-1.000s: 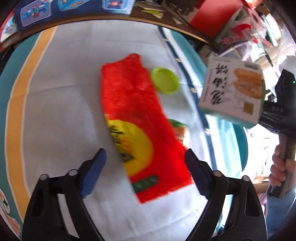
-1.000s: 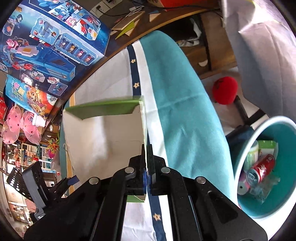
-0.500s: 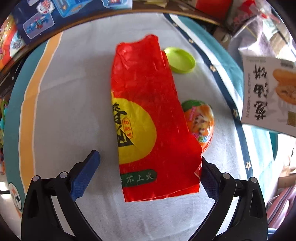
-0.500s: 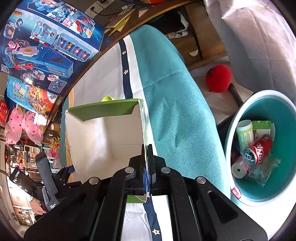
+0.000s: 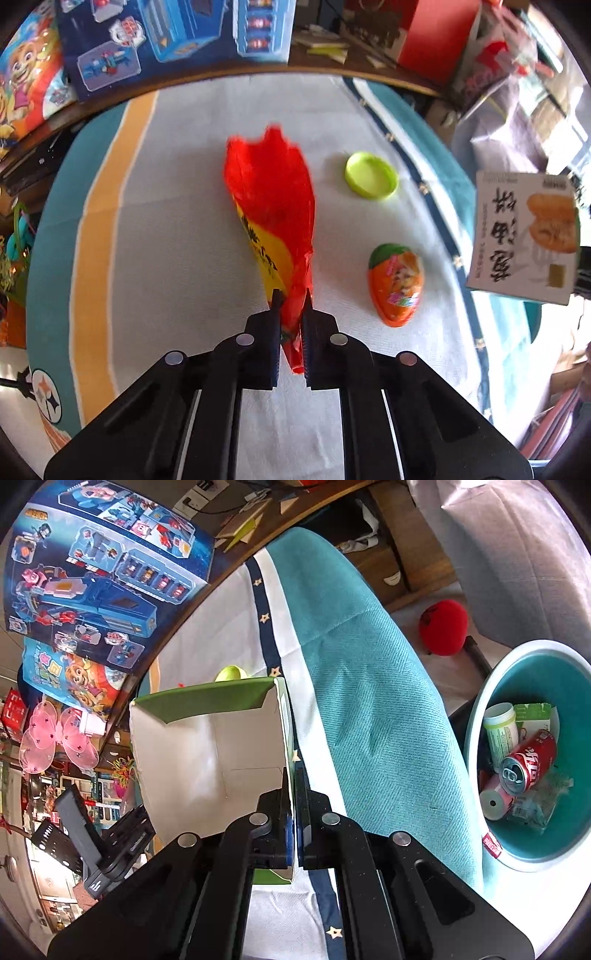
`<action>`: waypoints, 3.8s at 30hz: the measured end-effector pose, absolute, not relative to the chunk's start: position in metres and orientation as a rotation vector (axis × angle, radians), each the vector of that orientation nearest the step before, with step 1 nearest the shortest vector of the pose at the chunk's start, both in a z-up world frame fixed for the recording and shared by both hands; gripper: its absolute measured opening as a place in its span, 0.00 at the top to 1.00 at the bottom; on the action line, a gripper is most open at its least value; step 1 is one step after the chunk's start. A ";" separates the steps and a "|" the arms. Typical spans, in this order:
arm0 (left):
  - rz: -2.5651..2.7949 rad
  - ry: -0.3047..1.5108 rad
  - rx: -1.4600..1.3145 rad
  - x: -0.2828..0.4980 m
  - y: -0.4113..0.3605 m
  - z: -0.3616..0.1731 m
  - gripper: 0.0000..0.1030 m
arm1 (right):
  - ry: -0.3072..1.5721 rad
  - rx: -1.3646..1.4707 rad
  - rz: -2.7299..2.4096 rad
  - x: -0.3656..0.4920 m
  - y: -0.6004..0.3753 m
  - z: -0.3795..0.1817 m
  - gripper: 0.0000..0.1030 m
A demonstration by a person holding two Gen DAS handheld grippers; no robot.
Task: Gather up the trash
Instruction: 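Lift the red wrapper with the left tool while the right tool carries the green box toward the bin, then open the left tool over the bin while the right tool drops the green box in, then move both tools back over the table toward the orange egg and lime lid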
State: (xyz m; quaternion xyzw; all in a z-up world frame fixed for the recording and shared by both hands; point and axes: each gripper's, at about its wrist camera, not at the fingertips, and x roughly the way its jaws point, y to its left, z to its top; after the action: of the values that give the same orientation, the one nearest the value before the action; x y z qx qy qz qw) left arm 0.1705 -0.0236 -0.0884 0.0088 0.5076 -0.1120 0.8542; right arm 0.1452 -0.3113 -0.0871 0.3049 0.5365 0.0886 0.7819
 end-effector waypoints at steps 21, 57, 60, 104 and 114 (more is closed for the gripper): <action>-0.540 0.914 0.046 0.106 -0.109 0.008 0.91 | 0.985 0.764 0.124 0.071 -0.378 -0.046 0.98; -0.793 1.203 0.328 0.109 -0.371 -0.115 0.13 | 0.984 0.935 -0.196 -0.012 -0.582 -0.117 0.98; -0.790 1.218 0.328 0.114 -0.368 -0.116 0.12 | 0.997 0.934 -0.193 -0.005 -0.581 -0.121 0.98; -0.655 1.198 0.103 0.138 -0.219 -0.092 0.04 | 1.086 0.773 -0.199 0.055 -0.468 -0.101 0.26; -0.562 1.174 0.022 0.148 -0.147 -0.087 0.04 | 1.157 0.682 -0.128 0.085 -0.399 -0.095 0.24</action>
State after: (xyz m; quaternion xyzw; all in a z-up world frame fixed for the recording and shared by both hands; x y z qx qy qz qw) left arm 0.1478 -0.1468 -0.0868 0.0103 0.5463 -0.2616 0.7956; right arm 0.0846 -0.3995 -0.0946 0.3157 0.5355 -0.0591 0.7811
